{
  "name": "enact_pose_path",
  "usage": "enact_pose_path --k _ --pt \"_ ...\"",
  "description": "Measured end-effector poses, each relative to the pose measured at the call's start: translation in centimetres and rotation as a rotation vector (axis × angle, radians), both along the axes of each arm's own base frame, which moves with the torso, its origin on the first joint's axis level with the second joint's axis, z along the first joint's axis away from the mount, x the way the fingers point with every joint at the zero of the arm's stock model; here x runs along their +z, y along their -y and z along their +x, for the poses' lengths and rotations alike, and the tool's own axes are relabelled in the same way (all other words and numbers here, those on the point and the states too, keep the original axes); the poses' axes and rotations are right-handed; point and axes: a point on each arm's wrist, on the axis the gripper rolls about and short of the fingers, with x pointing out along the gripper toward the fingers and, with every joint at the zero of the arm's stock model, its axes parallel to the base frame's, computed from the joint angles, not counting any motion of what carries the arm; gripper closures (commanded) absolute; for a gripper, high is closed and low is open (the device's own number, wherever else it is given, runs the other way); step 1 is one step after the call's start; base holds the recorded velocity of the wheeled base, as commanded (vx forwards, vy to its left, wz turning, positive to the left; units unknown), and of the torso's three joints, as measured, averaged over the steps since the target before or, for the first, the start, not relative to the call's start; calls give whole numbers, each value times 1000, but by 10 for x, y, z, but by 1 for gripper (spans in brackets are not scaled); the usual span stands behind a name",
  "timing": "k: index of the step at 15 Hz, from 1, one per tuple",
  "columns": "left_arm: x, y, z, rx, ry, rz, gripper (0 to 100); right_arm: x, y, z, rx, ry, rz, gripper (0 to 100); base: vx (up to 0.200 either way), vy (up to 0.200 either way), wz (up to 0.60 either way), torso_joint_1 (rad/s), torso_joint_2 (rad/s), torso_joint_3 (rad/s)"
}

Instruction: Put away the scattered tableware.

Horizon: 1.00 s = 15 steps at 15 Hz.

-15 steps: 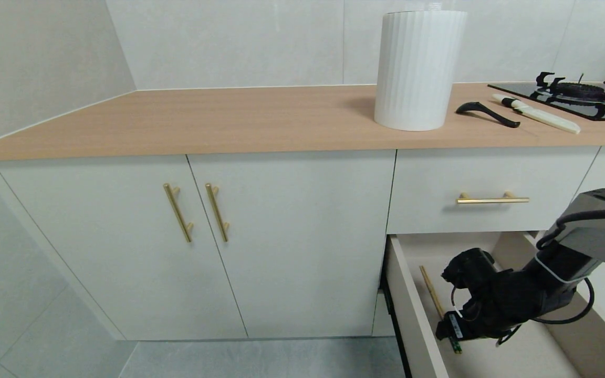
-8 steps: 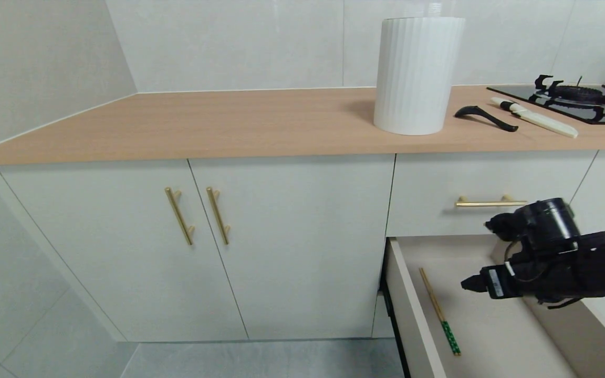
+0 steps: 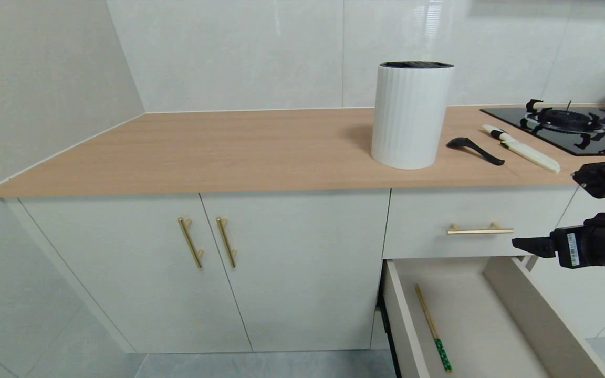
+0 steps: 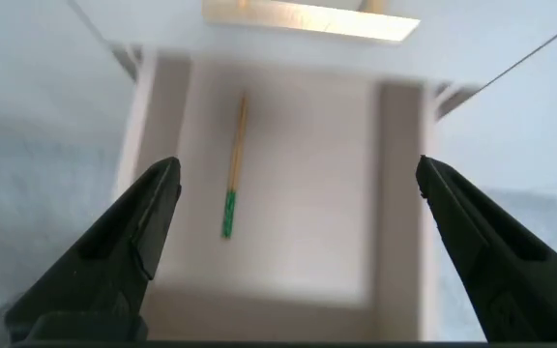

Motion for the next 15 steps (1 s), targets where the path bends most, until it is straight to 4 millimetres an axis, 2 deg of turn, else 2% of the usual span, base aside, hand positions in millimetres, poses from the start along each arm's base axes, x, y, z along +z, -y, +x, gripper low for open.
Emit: enact_pose_path --k 4,8,11,15 --pt "0 0 0 0 0 0 0 9 6 5 -9 34 6 0 0 0 0 151 -470 -323" --pt "0 0 0 0 0 0 0 29 15 25 89 102 34 0 0 0 0 123 -349 -223" --pt "0 0 0 0 -1 0 0 50 23 62 119 160 19 0 0 0 0 14 -30 -20" --pt "0 0 0 0 -1 0 0 46 34 136 146 153 -37 0 0 0 0 0 0 0"
